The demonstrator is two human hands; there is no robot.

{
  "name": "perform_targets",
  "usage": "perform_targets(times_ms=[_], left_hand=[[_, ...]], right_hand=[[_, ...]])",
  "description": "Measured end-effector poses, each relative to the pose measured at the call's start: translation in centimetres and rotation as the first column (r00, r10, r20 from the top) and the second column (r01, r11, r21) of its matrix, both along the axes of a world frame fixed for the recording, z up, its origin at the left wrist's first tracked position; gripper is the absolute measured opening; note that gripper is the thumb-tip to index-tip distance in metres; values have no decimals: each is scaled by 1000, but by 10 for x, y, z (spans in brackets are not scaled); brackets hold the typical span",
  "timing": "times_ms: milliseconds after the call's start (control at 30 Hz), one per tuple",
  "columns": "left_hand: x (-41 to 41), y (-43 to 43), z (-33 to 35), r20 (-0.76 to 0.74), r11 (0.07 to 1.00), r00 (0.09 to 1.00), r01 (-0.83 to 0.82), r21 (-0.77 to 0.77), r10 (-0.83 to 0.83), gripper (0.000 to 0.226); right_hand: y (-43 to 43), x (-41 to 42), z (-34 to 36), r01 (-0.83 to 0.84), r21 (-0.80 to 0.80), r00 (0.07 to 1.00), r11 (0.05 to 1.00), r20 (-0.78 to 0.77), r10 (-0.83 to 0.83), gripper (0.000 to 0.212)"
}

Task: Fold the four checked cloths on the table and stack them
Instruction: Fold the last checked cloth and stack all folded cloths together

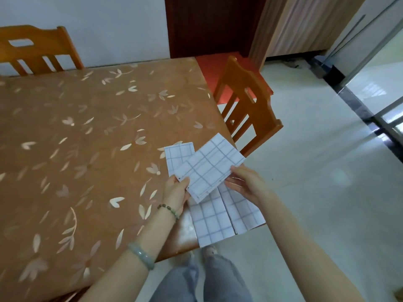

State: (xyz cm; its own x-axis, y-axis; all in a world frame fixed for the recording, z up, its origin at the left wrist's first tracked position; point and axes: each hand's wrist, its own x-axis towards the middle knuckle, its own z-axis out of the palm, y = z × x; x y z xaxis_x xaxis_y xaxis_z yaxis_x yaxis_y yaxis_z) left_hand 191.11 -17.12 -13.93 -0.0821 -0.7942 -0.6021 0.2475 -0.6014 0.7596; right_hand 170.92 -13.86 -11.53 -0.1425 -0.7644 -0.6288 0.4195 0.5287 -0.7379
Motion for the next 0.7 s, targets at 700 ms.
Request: perform_targets(times_ms=[700], left_hand=[[-90,-51,-73,183,962,969,116,248,-165,34]], right_hand=[[-144,-75,-96,-467,408,413,785,-684,601,16]])
